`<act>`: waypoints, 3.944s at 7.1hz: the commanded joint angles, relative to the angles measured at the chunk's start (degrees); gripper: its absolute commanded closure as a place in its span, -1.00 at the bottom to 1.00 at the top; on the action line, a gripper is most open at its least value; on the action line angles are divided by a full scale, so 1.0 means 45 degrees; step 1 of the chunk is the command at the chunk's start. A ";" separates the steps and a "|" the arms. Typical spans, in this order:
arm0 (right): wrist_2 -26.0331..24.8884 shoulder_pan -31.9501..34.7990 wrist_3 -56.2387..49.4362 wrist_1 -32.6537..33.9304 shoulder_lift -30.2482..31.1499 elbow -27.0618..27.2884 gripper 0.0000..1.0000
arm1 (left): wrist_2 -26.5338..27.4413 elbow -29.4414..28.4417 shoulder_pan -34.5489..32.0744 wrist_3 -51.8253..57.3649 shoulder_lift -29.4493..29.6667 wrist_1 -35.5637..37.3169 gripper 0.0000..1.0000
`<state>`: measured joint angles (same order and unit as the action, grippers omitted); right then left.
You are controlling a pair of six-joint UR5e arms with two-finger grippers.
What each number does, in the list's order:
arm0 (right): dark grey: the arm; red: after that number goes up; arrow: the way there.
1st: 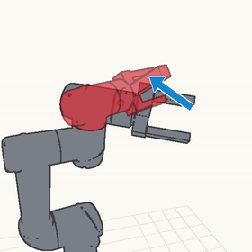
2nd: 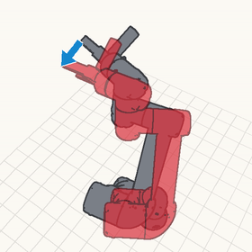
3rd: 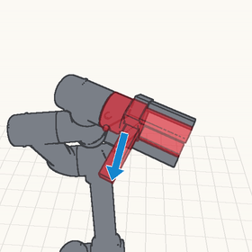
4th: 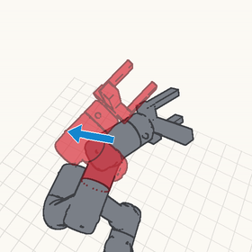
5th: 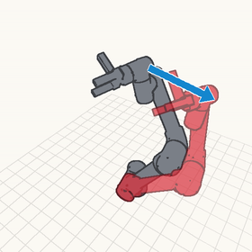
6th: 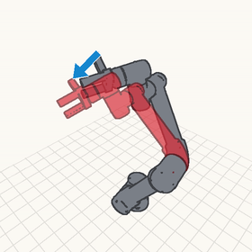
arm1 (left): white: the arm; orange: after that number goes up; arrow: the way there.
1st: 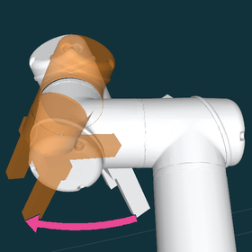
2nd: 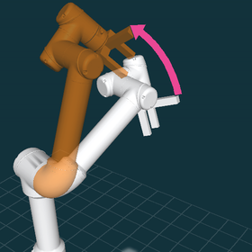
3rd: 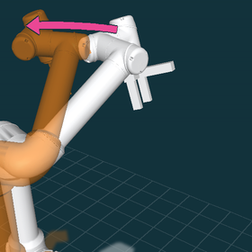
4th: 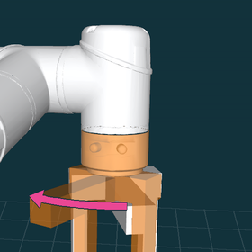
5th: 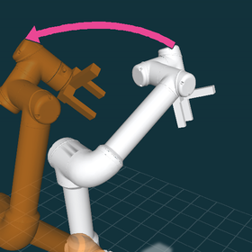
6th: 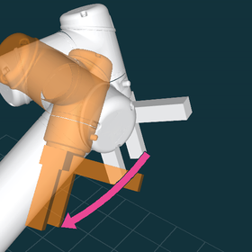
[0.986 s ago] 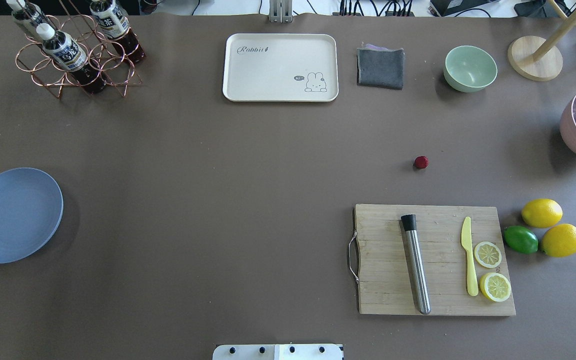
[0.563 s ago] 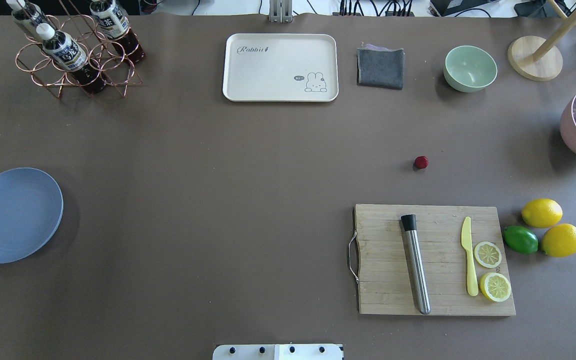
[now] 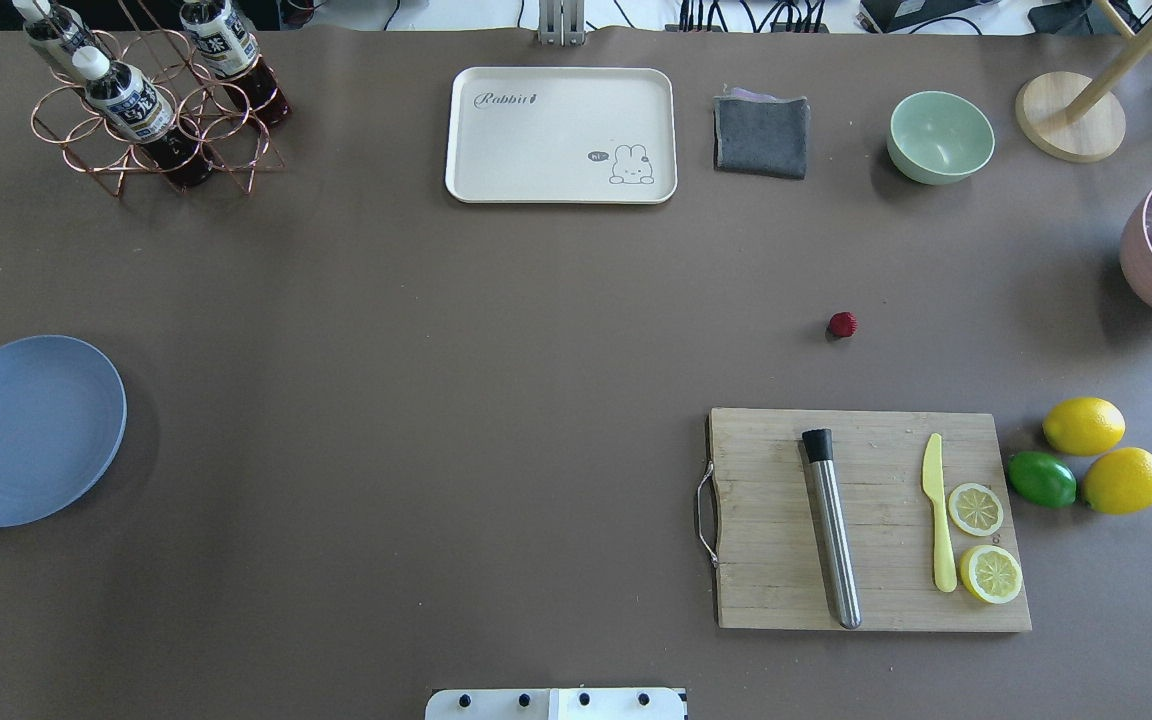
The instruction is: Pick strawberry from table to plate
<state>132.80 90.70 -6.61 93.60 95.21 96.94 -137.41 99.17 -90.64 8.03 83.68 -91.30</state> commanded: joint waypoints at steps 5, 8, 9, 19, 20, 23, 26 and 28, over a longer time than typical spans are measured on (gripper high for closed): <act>0.0000 0.0000 -0.0054 -0.0039 0.0072 0.0097 -1.00 | -0.0070 -0.0417 0.0083 -0.0142 0.0386 -0.1451 -1.00; 0.0566 -0.0020 -0.0015 -0.2259 0.0091 -0.0038 -1.00 | -0.1338 -0.0883 0.0123 -0.2524 0.0779 -0.3642 -1.00; 0.0547 -0.0020 0.0004 -0.2459 0.0053 -0.0039 -1.00 | -0.1358 -0.0905 0.0143 -0.2352 0.0431 -0.4720 -1.00; 0.0645 -0.0547 0.0395 -0.3144 0.0052 0.0039 -1.00 | 0.0067 -0.5981 0.5510 -0.7506 0.0349 -1.3651 -0.96; 0.0645 -0.0586 0.0375 -0.3145 0.0052 0.0019 -1.00 | 0.0067 -0.6003 0.5804 -0.7681 0.0349 -1.3753 -0.96; 0.0645 -0.0625 0.0395 -0.3145 -0.0025 0.0019 -1.00 | 0.0028 -0.6042 0.6100 -0.7682 0.0349 -1.4047 0.53; 0.0645 -0.0645 0.0395 -0.3145 -0.0045 0.0019 -1.00 | -0.1308 -0.5905 0.5965 -0.7721 0.0465 -1.4028 1.00; 0.0645 -0.0645 0.0395 -0.3145 -0.0045 0.0019 -1.00 | -0.3147 -0.5886 0.5049 -0.8689 0.1107 -1.3891 1.00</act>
<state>135.69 87.80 -4.83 79.41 95.01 97.03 -146.63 72.60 -65.81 -27.94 86.89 -154.07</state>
